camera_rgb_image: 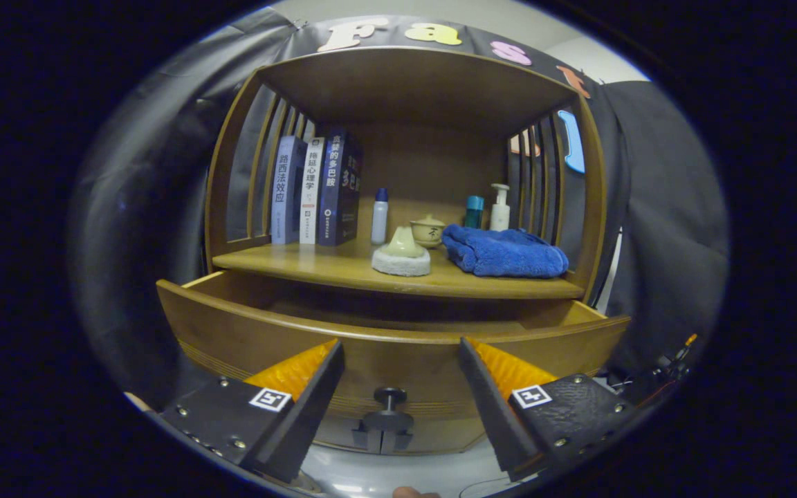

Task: Pull open the drawer, take out the items inside it, and place them on the countertop above the cabinet.

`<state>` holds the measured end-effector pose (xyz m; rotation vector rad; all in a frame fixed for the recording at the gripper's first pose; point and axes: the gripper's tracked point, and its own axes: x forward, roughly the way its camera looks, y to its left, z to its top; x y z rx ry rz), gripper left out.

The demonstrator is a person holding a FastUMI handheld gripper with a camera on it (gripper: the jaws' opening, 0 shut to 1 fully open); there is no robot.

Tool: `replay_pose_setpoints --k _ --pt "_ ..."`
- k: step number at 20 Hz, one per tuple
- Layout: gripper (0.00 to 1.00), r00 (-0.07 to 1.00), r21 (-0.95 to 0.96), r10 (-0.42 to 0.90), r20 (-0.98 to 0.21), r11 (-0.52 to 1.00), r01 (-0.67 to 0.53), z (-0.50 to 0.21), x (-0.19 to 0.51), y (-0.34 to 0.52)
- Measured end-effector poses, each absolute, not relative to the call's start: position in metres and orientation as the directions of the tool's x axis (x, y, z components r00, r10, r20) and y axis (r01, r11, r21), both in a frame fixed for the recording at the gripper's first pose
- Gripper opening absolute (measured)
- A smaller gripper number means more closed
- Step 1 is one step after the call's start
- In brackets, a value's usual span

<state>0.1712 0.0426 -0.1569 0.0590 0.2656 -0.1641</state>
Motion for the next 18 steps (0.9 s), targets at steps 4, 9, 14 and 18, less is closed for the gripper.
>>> replay_pose_setpoints --k 4,9,14,18 --pt "1.0 0.952 0.034 -0.154 -0.264 0.985 0.168 -0.159 0.184 0.041" --pt "1.0 0.953 0.03 -0.154 -0.261 0.985 0.168 -0.161 0.199 0.038" --pt "1.0 0.955 0.003 -0.158 -0.252 0.987 0.164 -0.163 0.211 0.037" --pt "1.0 0.953 0.011 -0.158 -0.259 0.986 0.166 -0.165 0.224 0.035"
